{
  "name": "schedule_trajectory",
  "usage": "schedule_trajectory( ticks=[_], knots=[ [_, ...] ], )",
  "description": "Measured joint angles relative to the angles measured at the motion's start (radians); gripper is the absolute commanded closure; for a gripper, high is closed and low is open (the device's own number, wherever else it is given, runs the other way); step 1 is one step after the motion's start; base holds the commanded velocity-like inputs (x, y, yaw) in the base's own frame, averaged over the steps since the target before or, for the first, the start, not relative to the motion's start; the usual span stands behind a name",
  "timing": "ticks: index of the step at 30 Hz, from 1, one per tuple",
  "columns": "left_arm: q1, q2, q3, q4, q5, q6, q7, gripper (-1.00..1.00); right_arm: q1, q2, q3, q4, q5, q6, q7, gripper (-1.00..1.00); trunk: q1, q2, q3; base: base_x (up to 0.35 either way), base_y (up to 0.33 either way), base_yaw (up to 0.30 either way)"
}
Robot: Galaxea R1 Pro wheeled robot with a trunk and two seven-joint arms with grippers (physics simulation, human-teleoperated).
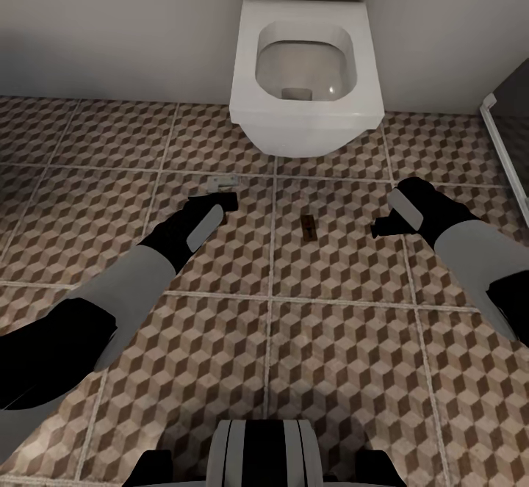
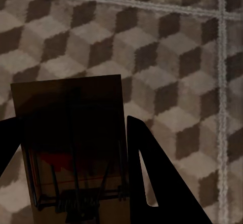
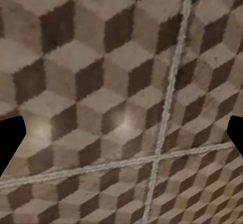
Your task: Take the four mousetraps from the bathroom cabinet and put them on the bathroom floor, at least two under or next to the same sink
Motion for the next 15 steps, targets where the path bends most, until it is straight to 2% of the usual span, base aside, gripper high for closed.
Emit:
schedule_trajectory(
  ticks=[15],
  knots=[
    [0.0,0.0,-0.001,0.0,0.001,-0.005,0.0,1.0,0.0,-0.003,-0.002,-0.001,0.0,0.0,0.0,-1.0,0.0,0.0,0.0,-0.002,-0.063,0.0]
  ],
)
